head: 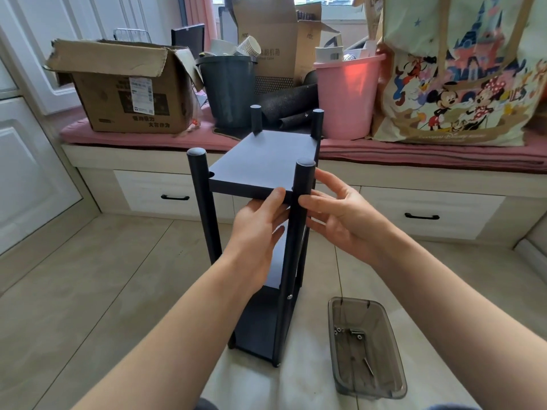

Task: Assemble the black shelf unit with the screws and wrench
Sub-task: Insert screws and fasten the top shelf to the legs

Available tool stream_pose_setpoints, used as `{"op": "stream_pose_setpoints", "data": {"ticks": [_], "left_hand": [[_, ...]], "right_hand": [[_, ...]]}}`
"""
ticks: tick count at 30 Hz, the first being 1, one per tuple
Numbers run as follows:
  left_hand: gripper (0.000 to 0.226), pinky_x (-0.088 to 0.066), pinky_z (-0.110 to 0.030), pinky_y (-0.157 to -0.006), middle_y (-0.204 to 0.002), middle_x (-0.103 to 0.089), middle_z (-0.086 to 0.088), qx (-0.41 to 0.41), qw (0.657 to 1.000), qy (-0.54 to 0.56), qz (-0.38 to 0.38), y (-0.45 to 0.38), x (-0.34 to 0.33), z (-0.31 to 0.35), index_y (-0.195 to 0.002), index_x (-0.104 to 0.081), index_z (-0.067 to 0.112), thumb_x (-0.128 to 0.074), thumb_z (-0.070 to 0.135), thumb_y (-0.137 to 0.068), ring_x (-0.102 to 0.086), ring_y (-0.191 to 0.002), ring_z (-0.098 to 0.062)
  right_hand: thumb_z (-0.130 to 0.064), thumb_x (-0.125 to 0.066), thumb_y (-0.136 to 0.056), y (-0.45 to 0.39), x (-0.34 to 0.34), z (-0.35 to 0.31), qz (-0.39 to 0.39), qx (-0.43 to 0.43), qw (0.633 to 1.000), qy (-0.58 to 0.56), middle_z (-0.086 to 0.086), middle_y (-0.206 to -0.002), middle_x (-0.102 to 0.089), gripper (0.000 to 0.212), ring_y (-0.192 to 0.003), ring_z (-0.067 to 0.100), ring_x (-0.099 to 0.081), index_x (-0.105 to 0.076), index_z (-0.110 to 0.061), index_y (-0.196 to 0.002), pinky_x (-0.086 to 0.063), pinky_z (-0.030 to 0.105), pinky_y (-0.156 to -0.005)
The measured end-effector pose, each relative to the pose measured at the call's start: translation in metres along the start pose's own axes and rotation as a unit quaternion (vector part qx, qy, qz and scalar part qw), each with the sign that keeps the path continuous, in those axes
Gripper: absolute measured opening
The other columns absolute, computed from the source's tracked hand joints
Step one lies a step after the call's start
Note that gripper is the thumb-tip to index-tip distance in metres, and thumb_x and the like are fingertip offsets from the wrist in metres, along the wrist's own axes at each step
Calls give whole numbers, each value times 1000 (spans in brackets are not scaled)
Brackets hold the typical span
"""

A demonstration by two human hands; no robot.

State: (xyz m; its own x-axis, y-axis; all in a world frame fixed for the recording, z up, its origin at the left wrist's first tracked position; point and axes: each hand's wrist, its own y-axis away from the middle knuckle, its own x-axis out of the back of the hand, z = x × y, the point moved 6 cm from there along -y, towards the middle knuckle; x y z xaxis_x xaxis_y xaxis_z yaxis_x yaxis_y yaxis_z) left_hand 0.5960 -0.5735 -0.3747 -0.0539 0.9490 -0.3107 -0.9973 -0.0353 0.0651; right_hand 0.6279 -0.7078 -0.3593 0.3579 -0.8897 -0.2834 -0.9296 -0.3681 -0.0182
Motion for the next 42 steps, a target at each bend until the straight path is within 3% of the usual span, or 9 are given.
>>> {"op": "stream_pose_setpoints", "data": {"ticks": [3, 7, 10, 13, 17, 22, 26, 34, 42], "left_hand": [[14, -54, -26, -88, -85, -78, 8, -97, 979, -165, 77, 8, 17, 17, -97, -70, 19, -65, 32, -96, -73, -83, -3], [22, -46, -12, -72, -76, -59, 19, -337, 830, -403, 186, 26, 20, 55, -87, -60, 19, -79, 31, -85, -59, -82, -8], [33, -44, -35, -97, -102, -65, 8, -394, 764, -492, 140, 21, 7, 56, -101, -69, 17, -83, 37, -78, -52, -112, -21], [49, -21, -50, -120, -130, -65, 4, -373, 763, -520, 89, 10, -3, 48, -116, -71, 18, -79, 48, -78, -40, -139, -22], [44, 2, -45, -123, -124, -69, 8, -371, 767, -515, 97, 5, -9, 44, -118, -70, 26, -72, 52, -83, -41, -141, -17], [40, 2, -48, -122, -122, -69, 10, -384, 756, -518, 116, 5, -9, 43, -117, -70, 27, -74, 49, -84, -50, -133, -18], [42, 10, -42, -119, -127, -66, 12, -394, 738, -535, 118, 5, -12, 41, -123, -67, 29, -64, 52, -88, -45, -135, -17], [41, 13, -41, -120, -126, -64, 18, -401, 744, -521, 120, 7, -14, 39, -120, -69, 33, -58, 55, -87, -42, -135, -12], [46, 4, -37, -119, -126, -66, 15, -392, 753, -515, 122, 7, -13, 38, -122, -69, 31, -55, 57, -87, -46, -133, -14]], "right_hand": [[-8, -80, -72, -4, 4, 3, -9, -9, 1000, 9, 7, -119, -71, 61, -108, 21, -69, -61, -34, -124, -42, 44, -108], [-16, -84, -69, -8, 8, 5, -3, -12, 1000, 19, 3, -112, -73, 52, -101, 17, -71, -68, -40, -112, -44, 41, -103], [-22, -84, -69, -8, 10, 6, 7, -7, 1000, 26, -1, -102, -75, 45, -91, 14, -72, -70, -41, -107, -46, 37, -93], [-31, -85, -70, -7, 11, 6, 13, -6, 999, 33, -2, -105, -74, 49, -91, 15, -71, -67, -39, -115, -50, 36, -90], [-57, -68, -81, -6, 13, 5, 41, -37, 998, 16, 3, -119, -70, 48, -95, 20, -69, -64, -36, -124, -54, 37, -87], [-49, -58, -94, -25, 13, -1, 122, -88, 987, -59, 12, -91, -75, 44, -76, 29, -72, -47, -20, -125, -59, 38, -70], [-29, -56, -99, -49, -16, 0, 79, -131, 984, -87, 20, -106, -70, 32, -93, 33, -70, -61, 0, -111, -55, 48, -90], [-10, -45, -101, -55, -7, 8, 7, -116, 985, -128, 21, -98, -72, 40, -89, 30, -73, -75, 6, -79, -60, 44, -82], [-21, -49, -103, -56, -3, 15, 28, -120, 984, -127, 24, -121, -66, 32, -104, 32, -69, -61, 6, -117, -51, 46, -101]]}}
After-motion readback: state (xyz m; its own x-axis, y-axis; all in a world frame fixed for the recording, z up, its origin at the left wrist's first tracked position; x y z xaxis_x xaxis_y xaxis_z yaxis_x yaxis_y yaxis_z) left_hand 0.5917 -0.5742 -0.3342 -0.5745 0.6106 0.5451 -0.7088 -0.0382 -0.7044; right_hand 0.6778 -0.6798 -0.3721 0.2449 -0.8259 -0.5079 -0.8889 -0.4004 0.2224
